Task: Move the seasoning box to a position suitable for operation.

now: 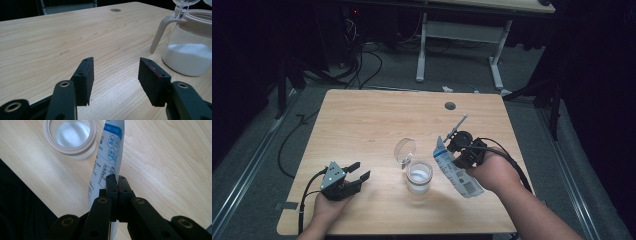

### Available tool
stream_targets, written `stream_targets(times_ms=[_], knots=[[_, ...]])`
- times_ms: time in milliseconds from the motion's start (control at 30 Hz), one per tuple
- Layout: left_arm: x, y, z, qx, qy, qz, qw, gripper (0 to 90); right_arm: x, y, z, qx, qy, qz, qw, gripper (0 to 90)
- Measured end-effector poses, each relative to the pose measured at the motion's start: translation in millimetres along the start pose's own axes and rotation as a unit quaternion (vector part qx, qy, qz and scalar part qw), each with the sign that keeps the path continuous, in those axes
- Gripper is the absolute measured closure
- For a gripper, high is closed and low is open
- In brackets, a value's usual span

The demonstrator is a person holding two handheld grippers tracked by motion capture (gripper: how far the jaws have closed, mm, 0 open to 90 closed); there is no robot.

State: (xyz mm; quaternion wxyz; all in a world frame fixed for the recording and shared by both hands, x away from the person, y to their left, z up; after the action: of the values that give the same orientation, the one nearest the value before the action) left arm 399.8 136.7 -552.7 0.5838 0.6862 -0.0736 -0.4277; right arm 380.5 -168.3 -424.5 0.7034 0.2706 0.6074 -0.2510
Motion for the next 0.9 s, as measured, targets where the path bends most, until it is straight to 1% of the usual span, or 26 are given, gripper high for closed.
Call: stream_targets(times_ms=[133,333,400,533,567,633,767,867,900], knots=[[0.3,-0.3,0.4,-0.001,-0.002,-0.001,1.0000,46.8,-0.1,1.3,3.6,0.008,0.000,0.004,1.0000,90.0],[0.9,-0.6,1.1,0.001,-0.001,-0.001,1.0000,46.8,2.4,0.8,12.9,0.017,-0.007,-0.003,0.9998,90.0],[0.9,-0.7,1.0,0.001,-0.001,-0.001,1.0000,46.8,3.7,0.9,18.4,0.020,-0.012,-0.005,0.9997,90.0],[0.6,-0.6,0.6,0.001,-0.001,0.000,1.0000,46.8,9.0,-0.3,25.5,0.031,-0.014,-0.013,0.9993,90.0],[0.6,-0.7,0.5,0.001,-0.001,0.000,1.0000,46.8,10.1,-0.3,27.0,0.028,-0.014,-0.014,0.9994,90.0],[0.7,-0.8,0.4,0.001,-0.001,0.000,1.0000,46.8,13.1,-0.8,30.0,0.033,-0.016,-0.018,0.9992,90.0],[0.7,-1.0,0.2,0.001,-0.001,0.000,1.0000,46.8,18.9,-1.5,33.5,0.041,-0.016,-0.025,0.9987,90.0],[0.9,-1.0,0.4,0.000,-0.001,0.000,1.0000,46.8,23.2,-2.0,36.7,0.038,-0.016,-0.028,0.9988,90.0],[0.9,-1.2,0.4,0.002,-0.001,-0.001,1.0000,46.8,24.5,-2.2,36.9,0.043,-0.015,-0.029,0.9985,90.0]])
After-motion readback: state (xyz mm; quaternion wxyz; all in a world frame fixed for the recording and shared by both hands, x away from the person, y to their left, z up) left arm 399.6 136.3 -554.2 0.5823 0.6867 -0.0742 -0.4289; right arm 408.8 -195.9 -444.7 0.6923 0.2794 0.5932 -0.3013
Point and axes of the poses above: each handheld gripper's, and its own axes: x roughly forward along the jaws, y roughly out of its top, z roughly to its right, the point moved 9 cm from there along x, roughly forward along the jaws, and after that the axes turned 9 degrees about -z, right-handed, at the moved point
